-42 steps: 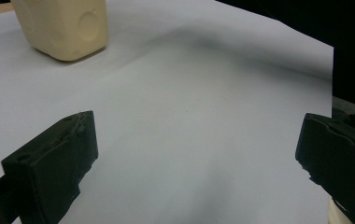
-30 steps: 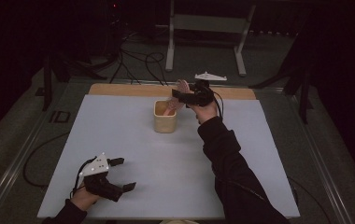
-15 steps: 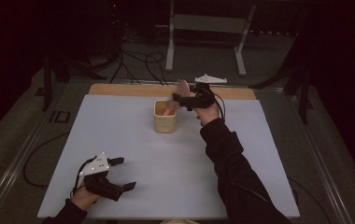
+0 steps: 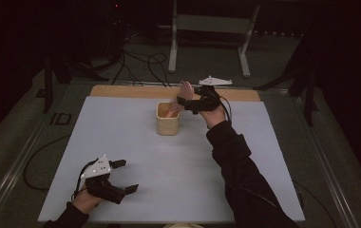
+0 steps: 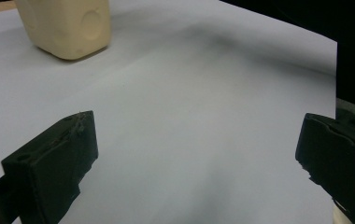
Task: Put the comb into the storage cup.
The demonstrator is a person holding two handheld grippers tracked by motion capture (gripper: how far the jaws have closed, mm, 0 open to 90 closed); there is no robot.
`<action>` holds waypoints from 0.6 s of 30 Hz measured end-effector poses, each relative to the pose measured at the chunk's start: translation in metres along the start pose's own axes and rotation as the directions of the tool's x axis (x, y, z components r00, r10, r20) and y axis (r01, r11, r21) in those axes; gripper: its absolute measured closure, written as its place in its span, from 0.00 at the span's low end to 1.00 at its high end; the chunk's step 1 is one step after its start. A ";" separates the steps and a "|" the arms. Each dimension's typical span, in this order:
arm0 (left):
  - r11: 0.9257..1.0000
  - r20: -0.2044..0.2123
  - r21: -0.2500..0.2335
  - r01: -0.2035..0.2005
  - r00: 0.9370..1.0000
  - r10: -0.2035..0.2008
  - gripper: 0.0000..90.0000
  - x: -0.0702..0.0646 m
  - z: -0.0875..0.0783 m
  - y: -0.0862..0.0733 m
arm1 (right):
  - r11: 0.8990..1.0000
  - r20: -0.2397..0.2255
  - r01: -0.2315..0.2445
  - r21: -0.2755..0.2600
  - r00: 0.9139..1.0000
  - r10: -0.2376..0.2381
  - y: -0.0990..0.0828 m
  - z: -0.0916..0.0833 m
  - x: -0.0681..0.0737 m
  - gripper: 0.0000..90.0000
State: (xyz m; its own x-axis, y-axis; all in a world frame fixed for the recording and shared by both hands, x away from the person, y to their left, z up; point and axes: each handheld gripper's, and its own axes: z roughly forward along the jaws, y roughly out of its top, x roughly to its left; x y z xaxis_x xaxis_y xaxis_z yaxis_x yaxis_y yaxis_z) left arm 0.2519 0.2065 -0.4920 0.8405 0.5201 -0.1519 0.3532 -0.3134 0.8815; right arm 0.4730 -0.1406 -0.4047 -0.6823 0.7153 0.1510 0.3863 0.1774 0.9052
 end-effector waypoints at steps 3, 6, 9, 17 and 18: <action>1.000 0.001 -0.001 -0.002 1.000 0.002 0.00 0.000 0.000 0.000 | 1.000 0.001 0.000 0.011 1.000 0.000 -0.001 -0.003 0.000 0.11; 1.000 0.003 -0.001 -0.002 1.000 0.002 0.00 -0.001 -0.001 0.000 | 1.000 0.006 0.001 0.021 1.000 -0.001 -0.001 -0.005 0.000 0.11; 1.000 0.003 -0.006 -0.002 1.000 0.002 0.00 -0.001 -0.001 0.000 | 1.000 0.008 0.002 0.025 1.000 -0.002 -0.002 -0.009 0.000 0.11; 1.000 0.003 -0.008 -0.004 1.000 0.004 0.00 -0.002 -0.002 0.001 | 0.999 0.007 0.004 0.036 1.000 -0.004 -0.006 -0.012 0.001 0.11; 1.000 0.003 -0.007 -0.004 1.000 0.004 0.00 -0.002 -0.002 0.001 | 0.999 0.006 0.004 0.039 1.000 -0.004 -0.007 -0.012 0.001 0.11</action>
State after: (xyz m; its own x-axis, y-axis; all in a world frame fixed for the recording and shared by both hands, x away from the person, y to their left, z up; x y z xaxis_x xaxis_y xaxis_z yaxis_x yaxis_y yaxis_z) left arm 0.2499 0.2070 -0.4904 0.8434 0.5162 -0.1494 0.3466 -0.3101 0.8853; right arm 0.4622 -0.1494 -0.4060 -0.6804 0.7184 0.1451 0.4078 0.2066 0.8894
